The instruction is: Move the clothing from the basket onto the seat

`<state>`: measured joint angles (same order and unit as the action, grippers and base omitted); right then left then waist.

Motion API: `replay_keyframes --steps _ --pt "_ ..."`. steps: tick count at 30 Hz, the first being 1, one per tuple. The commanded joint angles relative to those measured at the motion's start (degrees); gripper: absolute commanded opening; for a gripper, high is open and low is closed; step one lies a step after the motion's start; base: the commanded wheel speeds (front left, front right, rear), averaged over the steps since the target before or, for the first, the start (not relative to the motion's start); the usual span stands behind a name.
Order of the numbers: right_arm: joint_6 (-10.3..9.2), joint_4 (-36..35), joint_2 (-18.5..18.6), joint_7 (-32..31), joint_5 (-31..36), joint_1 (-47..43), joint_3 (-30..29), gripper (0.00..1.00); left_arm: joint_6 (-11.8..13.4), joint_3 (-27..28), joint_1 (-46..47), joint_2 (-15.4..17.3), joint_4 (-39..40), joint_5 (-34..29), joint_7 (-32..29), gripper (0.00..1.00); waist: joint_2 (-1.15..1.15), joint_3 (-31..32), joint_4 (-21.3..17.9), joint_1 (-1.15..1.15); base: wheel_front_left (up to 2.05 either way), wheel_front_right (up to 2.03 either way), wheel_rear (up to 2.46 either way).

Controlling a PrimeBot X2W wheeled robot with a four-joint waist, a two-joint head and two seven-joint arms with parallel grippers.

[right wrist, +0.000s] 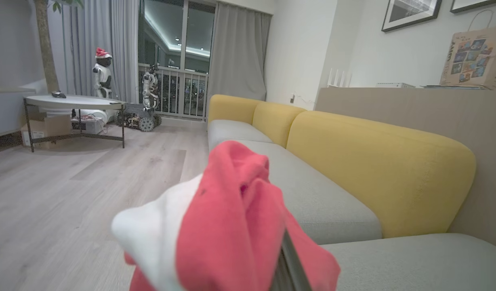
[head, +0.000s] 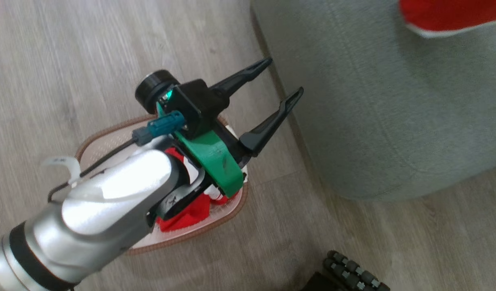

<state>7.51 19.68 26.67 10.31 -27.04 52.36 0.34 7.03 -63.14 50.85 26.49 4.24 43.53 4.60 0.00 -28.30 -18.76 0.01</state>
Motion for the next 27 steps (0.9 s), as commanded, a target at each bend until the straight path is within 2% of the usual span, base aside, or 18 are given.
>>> replay_keyframes --steps 1,6,15,22,27 --pt "-0.02 -1.0 1.8 -0.1 0.6 1.4 -0.6 0.0 -0.2 2.5 2.4 1.2 2.2 -0.7 -0.2 1.0 0.0 -2.2 1.8 -0.01 0.0 0.0 0.0" --pt "-0.02 4.3 3.2 -1.1 4.8 4.5 -3.3 0.0 -0.5 2.7 3.5 1.5 2.4 -0.8 -0.3 1.0 0.0 -4.9 4.0 -0.01 0.0 0.0 0.0" --pt "-0.02 12.8 0.1 -5.9 10.8 5.0 -1.2 0.0 -0.8 3.0 3.3 1.6 1.9 -0.6 0.9 1.0 0.0 -6.6 6.9 -0.01 0.0 0.0 0.0" --pt "-0.02 21.3 0.4 -15.7 13.4 4.4 0.1 0.0 -0.8 2.8 2.2 1.8 1.3 -0.2 1.9 1.0 0.0 -6.7 8.6 -0.01 0.0 0.0 0.0" --pt "-0.02 23.9 1.3 -20.9 13.0 4.0 0.9 0.0 -0.7 3.1 2.1 1.8 0.8 0.2 2.5 1.0 0.0 -5.8 8.9 -0.01 0.0 0.0 0.0"
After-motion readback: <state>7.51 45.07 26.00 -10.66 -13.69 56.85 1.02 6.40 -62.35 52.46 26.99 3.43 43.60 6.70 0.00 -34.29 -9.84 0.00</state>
